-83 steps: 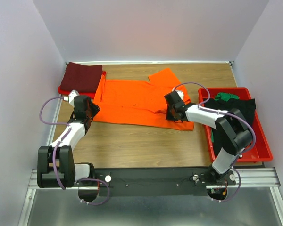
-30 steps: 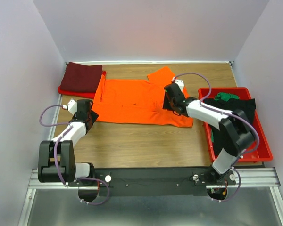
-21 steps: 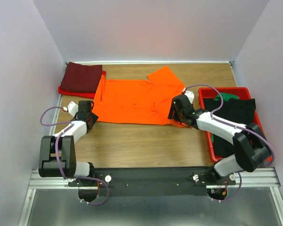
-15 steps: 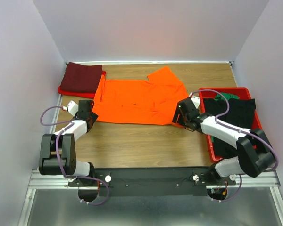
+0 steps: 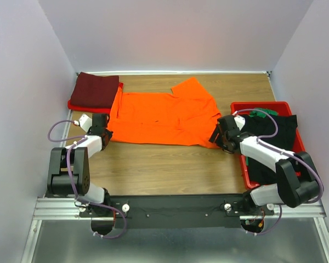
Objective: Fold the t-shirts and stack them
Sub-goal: Fold the tshirt
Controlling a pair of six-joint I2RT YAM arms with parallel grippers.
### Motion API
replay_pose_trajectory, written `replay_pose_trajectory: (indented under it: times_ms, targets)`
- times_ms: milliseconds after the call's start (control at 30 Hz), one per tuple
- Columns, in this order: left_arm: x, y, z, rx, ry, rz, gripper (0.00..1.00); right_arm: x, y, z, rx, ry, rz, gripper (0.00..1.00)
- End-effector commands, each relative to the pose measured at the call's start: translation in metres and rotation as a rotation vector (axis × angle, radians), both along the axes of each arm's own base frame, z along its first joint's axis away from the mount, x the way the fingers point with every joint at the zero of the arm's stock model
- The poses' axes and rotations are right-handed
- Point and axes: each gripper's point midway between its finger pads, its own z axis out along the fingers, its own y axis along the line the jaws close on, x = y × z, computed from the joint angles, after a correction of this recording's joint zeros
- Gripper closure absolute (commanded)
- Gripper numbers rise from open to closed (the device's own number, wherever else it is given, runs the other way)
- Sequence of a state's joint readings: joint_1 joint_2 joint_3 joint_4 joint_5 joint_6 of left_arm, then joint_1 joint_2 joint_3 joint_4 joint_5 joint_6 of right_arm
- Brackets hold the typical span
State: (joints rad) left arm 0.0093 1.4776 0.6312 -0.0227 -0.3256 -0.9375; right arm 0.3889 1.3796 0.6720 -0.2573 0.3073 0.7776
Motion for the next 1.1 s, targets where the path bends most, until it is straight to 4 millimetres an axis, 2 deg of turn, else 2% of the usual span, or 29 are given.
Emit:
replay_pose_trajectory:
  times_ms: [0,100,133,167,200,233,400,467,533,567,633,667,733,833,1067]
  targets:
    - [0.007,0.006,0.004,0.032,-0.006,0.005,0.84,-0.005,-0.008,-0.011,-0.021,0.031,-0.039,0.23]
    - [0.010,0.005,0.006,0.033,-0.013,-0.008,0.91,-0.007,-0.011,-0.019,-0.049,0.051,-0.042,0.25]
    - [0.010,0.005,0.007,0.031,-0.016,-0.011,1.00,-0.006,-0.013,-0.022,-0.059,0.058,-0.044,0.26]
    - [0.010,0.005,0.009,0.031,-0.020,-0.013,1.00,-0.006,-0.015,-0.025,-0.073,0.066,-0.043,0.29]
    - [0.008,0.005,0.009,0.032,-0.018,-0.014,1.00,-0.005,-0.015,-0.025,-0.079,0.067,-0.041,0.36]
    - [0.008,0.004,0.012,0.029,-0.030,-0.015,1.00,-0.004,-0.015,-0.027,-0.089,0.076,-0.032,0.62]
    - [-0.009,0.002,0.013,0.009,-0.018,-0.004,1.00,-0.002,-0.016,-0.019,-0.085,0.066,0.001,0.97]
    - [-0.012,0.002,0.023,0.004,-0.044,0.002,1.00,-0.006,-0.016,-0.012,-0.076,0.059,0.009,1.00]
    - [-0.022,0.002,0.025,-0.002,-0.040,0.011,1.00,-0.005,-0.016,0.008,-0.060,0.015,0.007,1.00]
    - [-0.023,0.001,0.035,-0.006,-0.070,0.011,1.00,-0.011,-0.019,0.012,-0.066,0.025,0.006,1.00]
    - [-0.029,0.000,0.040,-0.019,-0.077,0.013,1.00,-0.013,-0.020,0.033,-0.053,-0.009,0.002,1.00]
    - [-0.031,-0.001,0.048,-0.025,-0.105,0.014,1.00,-0.014,-0.021,0.041,-0.048,-0.024,0.003,0.99]
    - [-0.038,-0.003,0.053,-0.037,-0.108,0.011,1.00,-0.015,-0.021,0.054,-0.036,-0.046,0.001,1.00]
    - [-0.045,-0.004,0.075,-0.048,-0.171,0.009,1.00,-0.027,-0.023,0.073,-0.016,-0.063,-0.001,1.00]
    - [-0.063,-0.004,0.110,-0.052,-0.262,0.018,1.00,-0.044,-0.026,0.091,0.014,-0.079,-0.002,0.99]
